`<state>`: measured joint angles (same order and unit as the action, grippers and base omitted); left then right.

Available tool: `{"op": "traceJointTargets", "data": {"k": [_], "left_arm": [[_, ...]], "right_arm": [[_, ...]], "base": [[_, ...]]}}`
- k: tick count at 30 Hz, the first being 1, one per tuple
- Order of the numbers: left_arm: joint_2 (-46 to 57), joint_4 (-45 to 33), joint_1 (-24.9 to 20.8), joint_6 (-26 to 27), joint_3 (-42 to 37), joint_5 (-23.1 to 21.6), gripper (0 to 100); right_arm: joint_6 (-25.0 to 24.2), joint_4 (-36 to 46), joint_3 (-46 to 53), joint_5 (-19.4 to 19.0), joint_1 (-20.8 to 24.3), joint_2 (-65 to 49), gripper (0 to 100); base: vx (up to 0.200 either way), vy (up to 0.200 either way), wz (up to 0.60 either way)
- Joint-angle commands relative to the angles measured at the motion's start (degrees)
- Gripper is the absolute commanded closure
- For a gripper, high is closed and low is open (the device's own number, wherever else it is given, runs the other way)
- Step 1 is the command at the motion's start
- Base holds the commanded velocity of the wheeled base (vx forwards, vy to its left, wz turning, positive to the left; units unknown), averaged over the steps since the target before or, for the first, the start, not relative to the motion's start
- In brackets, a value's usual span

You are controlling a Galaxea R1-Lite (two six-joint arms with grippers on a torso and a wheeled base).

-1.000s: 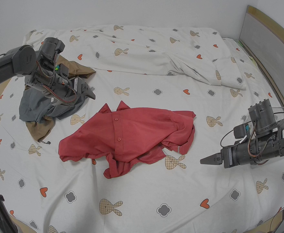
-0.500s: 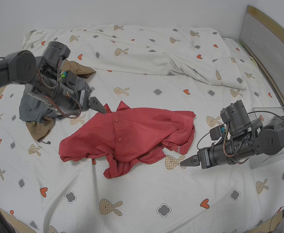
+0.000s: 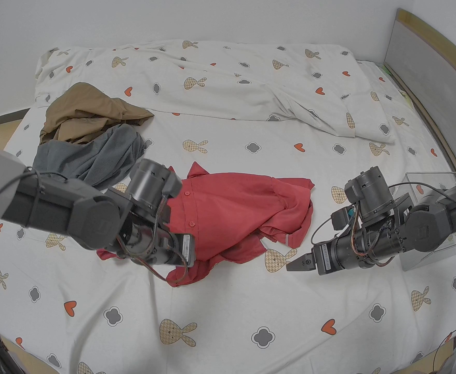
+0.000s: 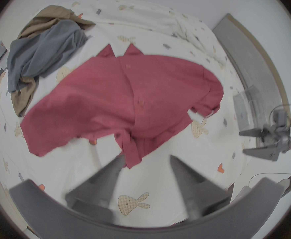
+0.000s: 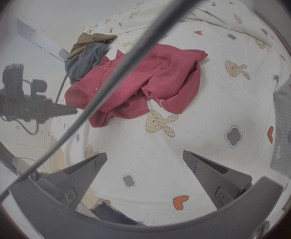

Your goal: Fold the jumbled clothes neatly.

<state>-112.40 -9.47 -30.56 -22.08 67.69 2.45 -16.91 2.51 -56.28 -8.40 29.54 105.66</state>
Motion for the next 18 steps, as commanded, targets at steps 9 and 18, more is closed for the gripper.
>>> {"op": "traceJointTargets", "data": {"k": [9, 18], "left_arm": [[-1.60, 0.16, -1.25, -0.42, -3.53, 0.71, 100], [-3.18, 2.35, -0.99, -0.42, -5.12, 0.98, 0]], "right_arm": [[-0.05, 0.04, 1.70, 0.05, -1.41, -1.68, 0], [-0.05, 0.04, 2.58, 0.05, -2.20, -2.03, 0]], "base": [[0.000, 0.000, 0.00], [0.000, 0.000, 0.00]]}}
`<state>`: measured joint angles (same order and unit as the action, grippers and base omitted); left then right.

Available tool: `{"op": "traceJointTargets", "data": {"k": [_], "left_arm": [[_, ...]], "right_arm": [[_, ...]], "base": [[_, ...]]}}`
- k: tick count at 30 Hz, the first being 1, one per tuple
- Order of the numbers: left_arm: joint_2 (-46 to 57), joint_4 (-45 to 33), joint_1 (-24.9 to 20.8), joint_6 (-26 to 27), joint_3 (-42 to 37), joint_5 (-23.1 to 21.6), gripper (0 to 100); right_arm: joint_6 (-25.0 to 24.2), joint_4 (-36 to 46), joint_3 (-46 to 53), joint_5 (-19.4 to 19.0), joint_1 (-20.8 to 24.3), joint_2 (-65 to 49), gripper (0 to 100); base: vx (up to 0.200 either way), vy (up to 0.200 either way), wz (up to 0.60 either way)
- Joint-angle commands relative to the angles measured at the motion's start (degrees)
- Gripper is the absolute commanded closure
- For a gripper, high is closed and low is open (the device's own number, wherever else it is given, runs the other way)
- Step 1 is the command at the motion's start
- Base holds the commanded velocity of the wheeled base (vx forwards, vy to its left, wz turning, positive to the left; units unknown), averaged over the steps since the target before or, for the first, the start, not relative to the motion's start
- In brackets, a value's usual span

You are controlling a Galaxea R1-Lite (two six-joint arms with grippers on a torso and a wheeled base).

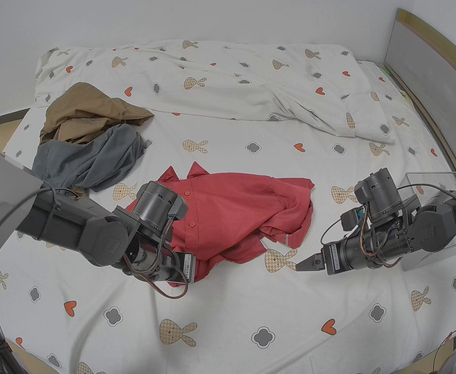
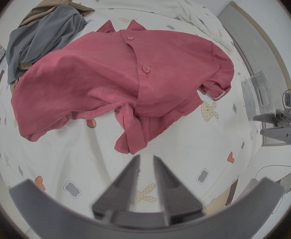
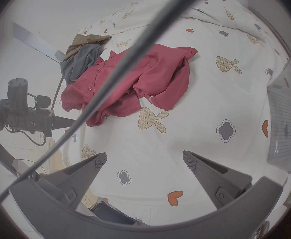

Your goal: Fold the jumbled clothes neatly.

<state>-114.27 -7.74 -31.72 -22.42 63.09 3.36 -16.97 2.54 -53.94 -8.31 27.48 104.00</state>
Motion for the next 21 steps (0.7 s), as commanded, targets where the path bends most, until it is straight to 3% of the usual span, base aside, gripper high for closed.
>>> {"op": "traceJointTargets", "data": {"k": [1, 14, 15, 21], "left_arm": [[-1.65, 1.50, 0.26, -0.08, -0.60, -0.02, 0], [-9.30, 4.66, 0.96, 0.18, 4.41, 0.15, 0], [-9.30, 4.66, 0.96, 0.18, 4.41, 0.15, 100], [-10.27, 4.66, 0.96, 0.36, 5.82, 0.06, 100]], "right_arm": [[0.01, 0.01, 0.51, -0.12, -0.14, -0.37, 0], [-0.08, 0.01, 0.95, -0.12, -0.14, -0.46, 0], [-0.08, 0.01, 0.95, -0.12, -0.14, -0.46, 0], [-0.08, -0.07, 1.91, -0.12, -0.32, -1.61, 0]], "base": [[0.000, 0.000, 0.00], [0.000, 0.000, 0.00], [0.000, 0.000, 0.00], [0.000, 0.000, 0.00]]}}
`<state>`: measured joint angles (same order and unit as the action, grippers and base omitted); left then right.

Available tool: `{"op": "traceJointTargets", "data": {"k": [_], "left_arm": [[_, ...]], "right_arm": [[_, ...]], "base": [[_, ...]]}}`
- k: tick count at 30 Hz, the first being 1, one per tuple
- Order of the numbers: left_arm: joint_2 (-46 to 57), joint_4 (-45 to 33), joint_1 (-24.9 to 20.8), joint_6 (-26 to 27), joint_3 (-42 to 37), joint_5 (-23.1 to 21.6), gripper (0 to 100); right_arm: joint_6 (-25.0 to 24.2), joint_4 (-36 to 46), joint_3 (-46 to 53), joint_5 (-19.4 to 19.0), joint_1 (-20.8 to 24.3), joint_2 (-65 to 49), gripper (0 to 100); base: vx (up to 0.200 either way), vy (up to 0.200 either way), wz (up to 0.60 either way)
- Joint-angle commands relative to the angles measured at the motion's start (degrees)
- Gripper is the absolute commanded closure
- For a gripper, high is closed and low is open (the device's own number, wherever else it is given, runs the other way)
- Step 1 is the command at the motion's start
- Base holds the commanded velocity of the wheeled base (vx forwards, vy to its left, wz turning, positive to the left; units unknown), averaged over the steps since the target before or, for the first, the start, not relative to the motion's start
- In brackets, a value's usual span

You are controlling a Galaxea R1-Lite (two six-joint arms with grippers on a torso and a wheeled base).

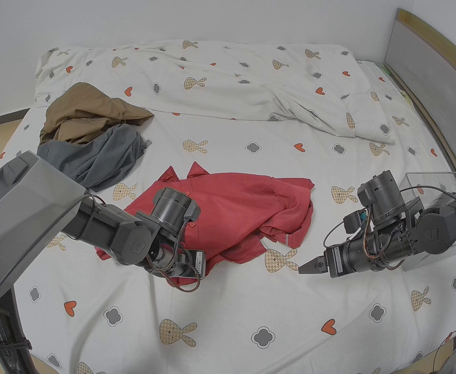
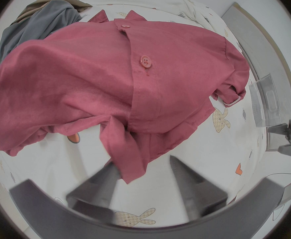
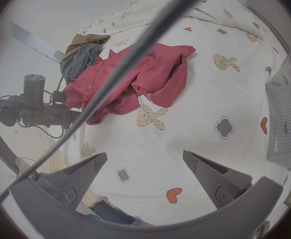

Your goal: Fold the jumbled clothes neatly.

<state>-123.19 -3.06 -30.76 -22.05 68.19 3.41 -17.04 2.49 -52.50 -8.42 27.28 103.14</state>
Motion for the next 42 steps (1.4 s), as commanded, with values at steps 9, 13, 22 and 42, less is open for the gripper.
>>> {"op": "traceJointTargets", "data": {"k": [9, 13, 22, 42], "left_arm": [[5.68, -0.63, -0.18, -0.45, 1.06, -0.07, 100], [16.40, -3.71, -2.38, -1.50, 3.26, -0.16, 100], [29.23, -23.04, -6.60, -6.86, 20.49, -0.86, 100], [25.80, -24.27, -8.44, -10.99, 22.25, -3.94, 100]], "right_arm": [[-0.01, -0.03, 0.83, -0.01, 0.05, -1.72, 0], [0.08, -1.17, 1.97, 0.07, 0.75, -1.98, 0], [-0.01, -10.48, 6.27, 0.16, 3.92, -0.75, 0], [-34.73, -7.67, -7.08, -17.42, 8.75, 2.15, 0]], "base": [[0.000, 0.000, 0.00], [0.000, 0.000, 0.00], [0.000, 0.000, 0.00], [0.000, 0.000, 0.00]]}}
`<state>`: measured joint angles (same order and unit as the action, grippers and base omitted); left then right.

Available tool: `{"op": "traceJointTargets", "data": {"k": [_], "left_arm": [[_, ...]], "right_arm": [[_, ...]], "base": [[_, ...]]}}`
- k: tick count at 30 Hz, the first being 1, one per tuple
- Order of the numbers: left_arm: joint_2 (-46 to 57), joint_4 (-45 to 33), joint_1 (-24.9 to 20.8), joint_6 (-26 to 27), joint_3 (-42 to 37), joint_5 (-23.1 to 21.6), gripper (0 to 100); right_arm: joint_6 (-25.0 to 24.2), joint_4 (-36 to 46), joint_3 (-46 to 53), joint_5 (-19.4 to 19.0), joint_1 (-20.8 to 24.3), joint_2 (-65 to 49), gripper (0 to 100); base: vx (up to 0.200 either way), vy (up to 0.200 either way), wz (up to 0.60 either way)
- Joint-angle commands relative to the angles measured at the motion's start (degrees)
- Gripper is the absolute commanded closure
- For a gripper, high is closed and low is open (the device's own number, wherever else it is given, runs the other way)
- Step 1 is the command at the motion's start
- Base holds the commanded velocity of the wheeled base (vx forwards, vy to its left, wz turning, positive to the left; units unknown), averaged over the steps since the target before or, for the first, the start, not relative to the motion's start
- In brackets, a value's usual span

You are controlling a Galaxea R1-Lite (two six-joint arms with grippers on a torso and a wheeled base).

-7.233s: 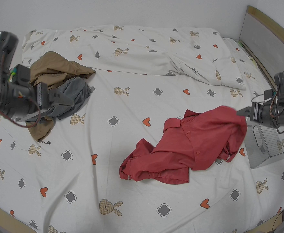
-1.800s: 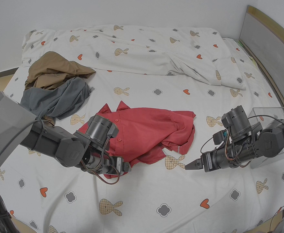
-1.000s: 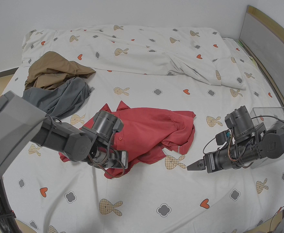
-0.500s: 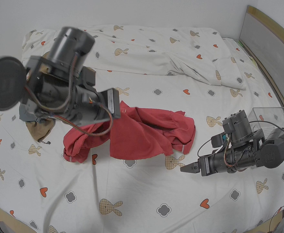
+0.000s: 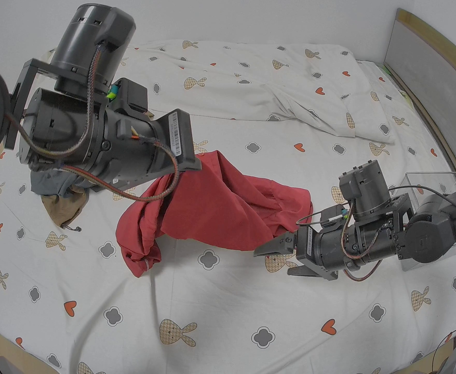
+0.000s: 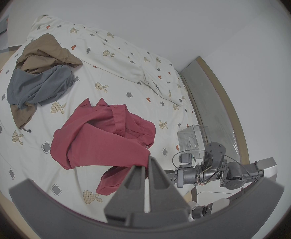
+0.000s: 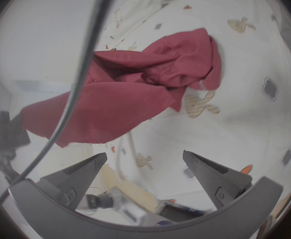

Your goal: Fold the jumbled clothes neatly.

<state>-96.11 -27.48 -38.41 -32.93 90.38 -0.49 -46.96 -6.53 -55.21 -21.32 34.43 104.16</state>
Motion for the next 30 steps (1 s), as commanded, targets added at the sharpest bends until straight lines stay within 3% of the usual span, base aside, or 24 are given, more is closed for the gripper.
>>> {"op": "traceJointTargets", "data": {"k": [1, 8, 11, 14, 15, 16, 17, 18, 19, 23, 24, 25, 28, 30], "left_arm": [[-1.27, 0.14, -0.79, -0.12, 0.06, -0.04, 100], [-1.10, 0.23, -1.58, -0.12, 0.23, -0.04, 100], [-1.18, 0.23, -1.58, -0.12, 0.23, -0.04, 100], [-1.18, 0.23, -1.58, -0.12, -0.12, -0.04, 100], [-1.18, 0.23, -1.49, -0.12, -0.12, -0.04, 100], [-1.18, 0.23, -1.49, -0.12, -0.03, -0.04, 100], [-1.18, 0.14, -1.49, -0.12, 0.06, -0.04, 100], [-1.18, 0.14, -1.49, -0.12, 0.06, -0.04, 100], [-1.10, 0.14, -1.49, -0.12, 0.15, -0.04, 100], [-1.10, 0.23, -1.49, -0.03, 0.50, -0.04, 100], [-1.10, 0.23, -1.49, -0.03, 0.50, -0.04, 100], [-1.10, 0.23, -1.49, -0.03, 0.59, -0.04, 100], [-1.10, 0.23, -1.58, -0.12, 0.67, -0.04, 100], [-1.10, 0.23, -1.67, -0.12, 0.85, -0.04, 100]], "right_arm": [[-5.25, 1.35, -4.55, -5.13, 1.61, 1.22, 0], [-7.27, 1.44, -5.87, -5.31, 1.96, 5.97, 0], [-5.51, 1.26, -4.11, -1.35, 3.54, 7.29, 0], [10.40, 0.82, 0.72, 17.01, 5.56, 7.11, 0], [11.89, 0.65, 1.16, 19.04, 5.83, 7.03, 0], [18.04, 0.56, 2.92, 28.79, 7.06, 6.76, 0], [22.61, 0.56, 3.97, 35.21, 8.20, 5.71, 0], [22.61, 0.56, 3.97, 35.21, 8.20, 5.71, 0], [29.20, -0.23, 5.03, 40.83, 10.05, 2.45, 0], [41.25, -6.12, 7.40, 43.56, 12.60, -0.88, 0], [41.25, -6.12, 7.40, 43.56, 12.60, -0.88, 0], [46.34, -10.17, 8.72, 47.51, 14.00, -0.36, 0], [51.26, -17.02, 10.47, 51.82, 16.11, 1.75, 0], [52.93, -21.68, 11.00, 52.26, 17.43, 3.69, 0]], "base": [[0.000, 0.000, 0.00], [0.000, 0.000, 0.00], [0.000, 0.000, 0.00], [0.000, 0.000, 0.00], [0.000, 0.000, 0.00], [0.000, 0.000, 0.00], [0.000, 0.000, 0.00], [0.000, 0.000, 0.00], [0.000, 0.000, 0.00], [0.000, 0.000, 0.00], [0.000, 0.000, 0.00], [0.000, 0.000, 0.00], [0.000, 0.000, 0.00], [0.000, 0.000, 0.00]]}}
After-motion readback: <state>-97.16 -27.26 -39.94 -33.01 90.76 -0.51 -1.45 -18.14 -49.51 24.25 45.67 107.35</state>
